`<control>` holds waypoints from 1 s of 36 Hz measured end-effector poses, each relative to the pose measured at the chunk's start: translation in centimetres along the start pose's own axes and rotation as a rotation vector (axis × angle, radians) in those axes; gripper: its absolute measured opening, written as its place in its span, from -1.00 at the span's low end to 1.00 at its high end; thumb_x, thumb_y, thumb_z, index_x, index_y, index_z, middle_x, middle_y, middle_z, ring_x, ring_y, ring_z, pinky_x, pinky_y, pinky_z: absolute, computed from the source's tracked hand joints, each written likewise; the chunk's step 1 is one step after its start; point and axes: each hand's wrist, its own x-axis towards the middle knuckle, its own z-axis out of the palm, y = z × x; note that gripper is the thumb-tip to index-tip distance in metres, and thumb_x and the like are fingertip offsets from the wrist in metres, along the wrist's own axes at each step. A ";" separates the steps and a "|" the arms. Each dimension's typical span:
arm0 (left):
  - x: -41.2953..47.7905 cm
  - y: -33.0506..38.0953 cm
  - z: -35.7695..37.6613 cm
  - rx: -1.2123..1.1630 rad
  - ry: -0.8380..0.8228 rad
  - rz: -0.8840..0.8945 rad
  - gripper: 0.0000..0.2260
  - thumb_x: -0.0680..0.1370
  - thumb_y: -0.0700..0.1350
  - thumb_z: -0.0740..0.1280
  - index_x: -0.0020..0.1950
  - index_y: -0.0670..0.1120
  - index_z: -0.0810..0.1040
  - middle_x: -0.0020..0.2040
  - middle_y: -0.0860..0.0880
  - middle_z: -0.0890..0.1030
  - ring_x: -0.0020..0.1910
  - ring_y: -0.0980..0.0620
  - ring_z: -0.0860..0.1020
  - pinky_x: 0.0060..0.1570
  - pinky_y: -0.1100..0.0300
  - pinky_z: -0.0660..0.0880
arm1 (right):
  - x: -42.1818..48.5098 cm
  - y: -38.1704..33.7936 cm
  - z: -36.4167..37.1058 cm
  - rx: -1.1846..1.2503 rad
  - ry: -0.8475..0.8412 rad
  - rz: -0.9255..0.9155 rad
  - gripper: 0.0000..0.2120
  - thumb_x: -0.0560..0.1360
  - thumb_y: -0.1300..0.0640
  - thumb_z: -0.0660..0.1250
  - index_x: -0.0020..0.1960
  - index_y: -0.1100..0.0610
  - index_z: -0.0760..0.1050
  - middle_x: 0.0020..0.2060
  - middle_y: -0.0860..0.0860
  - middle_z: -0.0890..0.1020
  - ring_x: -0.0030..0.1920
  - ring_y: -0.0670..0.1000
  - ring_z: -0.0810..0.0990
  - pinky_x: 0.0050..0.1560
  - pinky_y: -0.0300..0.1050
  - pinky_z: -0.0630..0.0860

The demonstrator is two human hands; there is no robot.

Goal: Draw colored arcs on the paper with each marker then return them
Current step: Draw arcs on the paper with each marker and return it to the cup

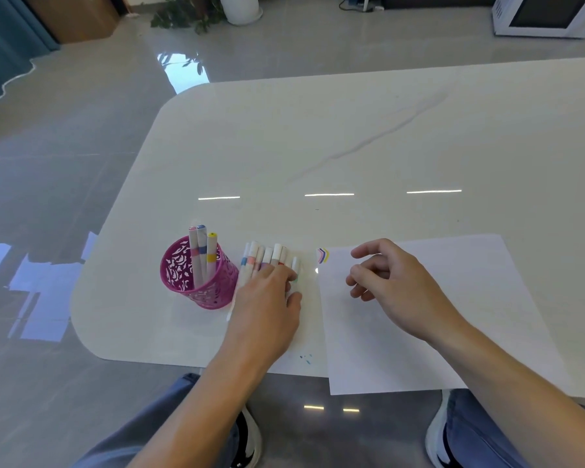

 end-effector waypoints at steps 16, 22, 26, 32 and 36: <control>0.3 1.2 2.3 0.231 -0.022 0.012 -0.82 0.64 -0.02 0.24 0.21 -0.05 0.46 0.09 0.01 0.55 0.01 0.02 0.51 -0.09 0.23 0.36 | -0.1 -0.2 -0.2 -0.042 -0.010 0.000 -0.90 0.62 0.10 0.33 0.09 -0.09 0.51 -0.16 -0.17 0.73 -0.17 -0.14 0.73 0.07 0.08 0.67; 0.6 1.3 2.1 0.202 0.002 0.003 -0.84 0.63 -0.05 0.21 0.13 -0.05 0.52 -0.05 0.04 0.55 -0.18 0.06 0.44 -0.19 0.27 0.26 | -0.1 -0.2 -0.2 -0.057 -0.022 -0.001 -0.90 0.61 0.10 0.34 0.06 -0.10 0.53 -0.15 -0.17 0.72 -0.16 -0.15 0.72 0.07 0.07 0.67; 0.5 1.3 1.9 0.026 0.053 -0.022 -0.80 0.58 -0.03 0.27 0.17 -0.01 0.58 -0.14 0.13 0.56 -0.21 0.11 0.47 -0.18 0.28 0.33 | 0.0 -0.2 0.1 -0.083 -0.032 -0.005 -0.92 0.61 0.11 0.36 0.02 -0.08 0.57 -0.16 -0.10 0.72 -0.18 -0.14 0.72 0.06 0.07 0.67; 0.5 2.0 1.7 -0.494 -0.011 -0.087 -0.65 0.52 0.03 0.41 0.30 0.15 0.51 -0.21 0.19 0.64 -0.19 0.27 0.61 -0.20 0.40 0.53 | 0.1 0.0 0.5 -0.093 -0.090 -0.031 -0.90 0.64 -0.03 0.34 0.08 -0.11 0.63 -0.10 -0.14 0.75 -0.09 -0.18 0.72 0.10 0.00 0.66; 0.5 2.5 1.9 -0.750 -0.072 -0.068 -0.53 0.52 0.05 0.44 0.40 0.18 0.39 -0.16 0.13 0.68 -0.14 0.17 0.66 -0.09 0.23 0.61 | 0.1 0.0 0.6 -0.051 -0.146 -0.053 -0.81 0.69 -0.08 0.27 0.09 -0.14 0.66 -0.12 -0.19 0.74 -0.06 -0.16 0.72 0.09 -0.05 0.64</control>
